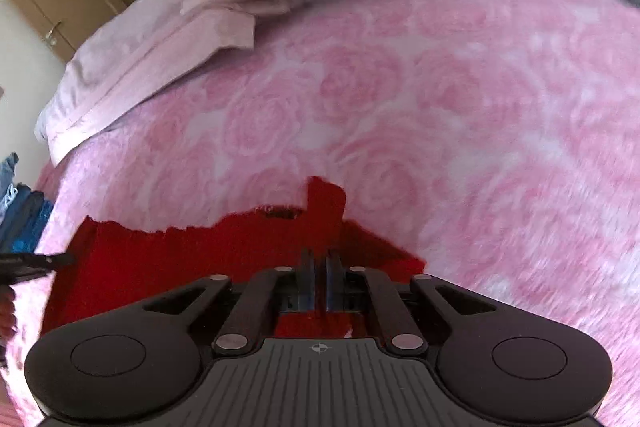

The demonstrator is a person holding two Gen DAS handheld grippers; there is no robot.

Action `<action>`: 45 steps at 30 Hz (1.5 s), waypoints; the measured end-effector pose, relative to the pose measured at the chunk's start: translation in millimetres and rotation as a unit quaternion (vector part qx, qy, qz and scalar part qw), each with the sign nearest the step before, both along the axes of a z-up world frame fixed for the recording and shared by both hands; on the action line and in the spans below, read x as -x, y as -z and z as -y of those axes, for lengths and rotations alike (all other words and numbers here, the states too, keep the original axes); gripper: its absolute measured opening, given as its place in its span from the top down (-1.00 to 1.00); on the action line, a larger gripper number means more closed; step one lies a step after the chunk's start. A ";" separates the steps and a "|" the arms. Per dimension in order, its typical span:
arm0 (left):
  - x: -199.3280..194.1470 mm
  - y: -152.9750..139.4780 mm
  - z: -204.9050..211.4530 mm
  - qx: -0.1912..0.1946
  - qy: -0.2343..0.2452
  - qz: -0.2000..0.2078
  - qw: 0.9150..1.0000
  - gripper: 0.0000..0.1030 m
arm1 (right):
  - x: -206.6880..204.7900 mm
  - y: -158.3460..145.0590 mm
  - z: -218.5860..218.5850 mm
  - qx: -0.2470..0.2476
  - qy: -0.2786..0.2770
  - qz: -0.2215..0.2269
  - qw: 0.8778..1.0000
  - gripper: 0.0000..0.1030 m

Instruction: Fold clothes

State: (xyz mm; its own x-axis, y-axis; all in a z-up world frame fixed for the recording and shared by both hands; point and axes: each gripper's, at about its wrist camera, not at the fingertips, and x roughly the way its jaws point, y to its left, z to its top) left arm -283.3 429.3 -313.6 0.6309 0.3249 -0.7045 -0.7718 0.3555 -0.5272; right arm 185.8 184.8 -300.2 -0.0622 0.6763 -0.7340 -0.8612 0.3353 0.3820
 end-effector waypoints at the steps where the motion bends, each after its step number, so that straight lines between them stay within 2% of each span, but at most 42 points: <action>1: 3.6 -3.1 -2.0 -0.007 -0.007 0.004 1.000 0.90 | -2.3 -6.5 3.6 -0.014 0.012 0.000 1.000 0.95; 5: 18.2 -15.7 -10.1 -0.033 -0.033 0.018 0.999 0.90 | -18.4 -24.2 4.2 -0.047 0.048 0.009 0.998 0.95; 8: 4.9 1.1 -19.5 -0.021 -0.023 -0.003 1.000 0.90 | -27.7 -12.0 -10.3 -0.026 0.051 -0.001 0.998 0.95; 11: -5.8 25.1 -23.6 -0.005 -0.017 -0.034 0.999 0.85 | -29.4 13.7 -21.0 0.022 0.054 -0.014 0.998 0.95; 13: -2.8 29.9 -24.0 0.009 -0.035 -0.029 0.999 0.80 | -29.8 29.7 -25.4 0.050 0.057 -0.023 0.997 0.94; 15: 3.1 29.4 -22.8 0.020 -0.054 -0.020 0.998 0.65 | -32.4 32.4 -22.1 0.057 0.071 -0.036 0.995 0.90; 16: 8.8 24.5 -18.9 0.021 -0.062 -0.016 0.998 0.63 | -34.0 29.7 -18.3 0.055 0.082 -0.044 0.994 0.58; 17: 15.1 19.2 -14.0 0.022 -0.069 -0.014 0.997 0.62 | -34.7 25.5 -13.0 0.052 0.093 -0.048 0.993 0.15; 19: 29.3 8.1 0.3 0.027 -0.081 -0.009 0.996 0.58 | -30.4 9.5 6.3 0.034 0.112 -0.055 0.992 -0.15; 23: 66.8 -11.6 56.7 0.055 -0.099 0.004 0.994 0.55 | -7.8 -16.4 52.9 0.028 0.107 -0.084 0.990 -0.15; 28: 95.4 -13.5 130.7 0.102 -0.105 0.034 0.989 0.44 | 35.8 -16.4 103.9 0.063 0.078 -0.096 0.990 -0.15; 32: 91.5 -3.3 149.1 0.109 -0.099 0.064 0.987 0.39 | 50.6 -5.8 124.0 0.063 0.087 -0.112 0.988 -0.15; 34: 83.4 3.4 147.9 0.103 -0.083 0.066 0.989 0.46 | 55.0 -0.7 130.6 0.057 0.095 -0.120 0.987 -0.14; 35: 80.2 5.4 146.4 0.097 -0.073 0.063 0.991 0.89 | 56.1 1.7 131.6 0.053 0.098 -0.125 0.986 -0.08; 36: 77.7 6.4 144.6 0.089 -0.061 0.057 0.992 0.90 | 55.9 3.4 130.9 0.049 0.097 -0.131 0.985 0.25; 37: 78.7 3.4 144.3 0.074 -0.057 0.055 0.994 0.91 | 55.5 4.7 130.5 0.044 0.095 -0.136 0.985 0.83; 41: 100.8 -17.7 144.0 0.015 -0.076 0.056 0.995 0.91 | 48.3 -15.2 145.8 0.008 0.108 -0.111 0.988 0.86; 43: 106.8 -10.1 145.6 0.018 -0.065 0.036 0.997 0.90 | 39.1 -18.8 159.6 0.001 0.134 -0.120 0.984 0.86; 45: 98.6 10.3 148.5 0.041 -0.044 0.007 0.998 0.89 | 35.2 -2.7 166.0 0.024 0.148 -0.136 0.979 0.86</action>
State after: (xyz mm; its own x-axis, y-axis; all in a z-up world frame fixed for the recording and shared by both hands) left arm -382.0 280.8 -323.8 0.6121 0.3210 -0.7227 -0.7907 0.2426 -0.5620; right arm 150.6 18.8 -297.5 -0.0661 0.6596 -0.7487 -0.5928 0.5777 0.5612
